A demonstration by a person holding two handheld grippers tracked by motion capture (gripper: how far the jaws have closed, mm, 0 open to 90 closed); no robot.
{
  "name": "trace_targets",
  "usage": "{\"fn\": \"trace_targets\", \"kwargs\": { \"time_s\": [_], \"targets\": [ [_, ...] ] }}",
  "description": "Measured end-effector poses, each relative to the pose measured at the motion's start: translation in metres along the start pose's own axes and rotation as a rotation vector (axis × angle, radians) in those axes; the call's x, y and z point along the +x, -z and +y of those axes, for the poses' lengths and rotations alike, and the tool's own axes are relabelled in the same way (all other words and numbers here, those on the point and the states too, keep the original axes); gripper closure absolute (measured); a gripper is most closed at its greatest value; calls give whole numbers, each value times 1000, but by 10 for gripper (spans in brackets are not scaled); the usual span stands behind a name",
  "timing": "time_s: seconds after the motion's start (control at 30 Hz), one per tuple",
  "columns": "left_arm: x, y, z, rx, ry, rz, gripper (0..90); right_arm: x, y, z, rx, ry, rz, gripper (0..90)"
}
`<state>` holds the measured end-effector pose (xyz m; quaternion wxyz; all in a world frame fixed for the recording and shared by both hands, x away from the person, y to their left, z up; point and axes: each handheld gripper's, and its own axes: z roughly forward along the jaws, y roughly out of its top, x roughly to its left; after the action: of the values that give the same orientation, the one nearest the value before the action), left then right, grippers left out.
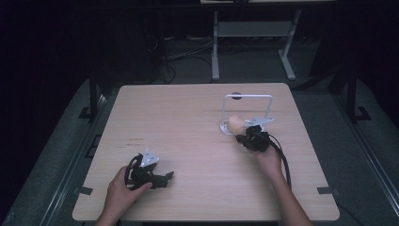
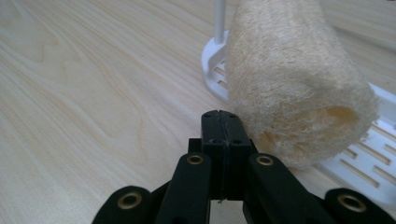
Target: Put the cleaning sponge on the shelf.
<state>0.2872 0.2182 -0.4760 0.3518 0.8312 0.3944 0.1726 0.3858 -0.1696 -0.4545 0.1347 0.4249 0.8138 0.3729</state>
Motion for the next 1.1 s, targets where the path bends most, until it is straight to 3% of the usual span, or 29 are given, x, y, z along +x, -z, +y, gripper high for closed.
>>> {"fn": "trace_targets", "kwargs": {
  "time_s": [1.1],
  "targets": [
    [0,0,0,0,0,0,126,-39,14,-13,-39,-77,-121,890]
  ]
}}
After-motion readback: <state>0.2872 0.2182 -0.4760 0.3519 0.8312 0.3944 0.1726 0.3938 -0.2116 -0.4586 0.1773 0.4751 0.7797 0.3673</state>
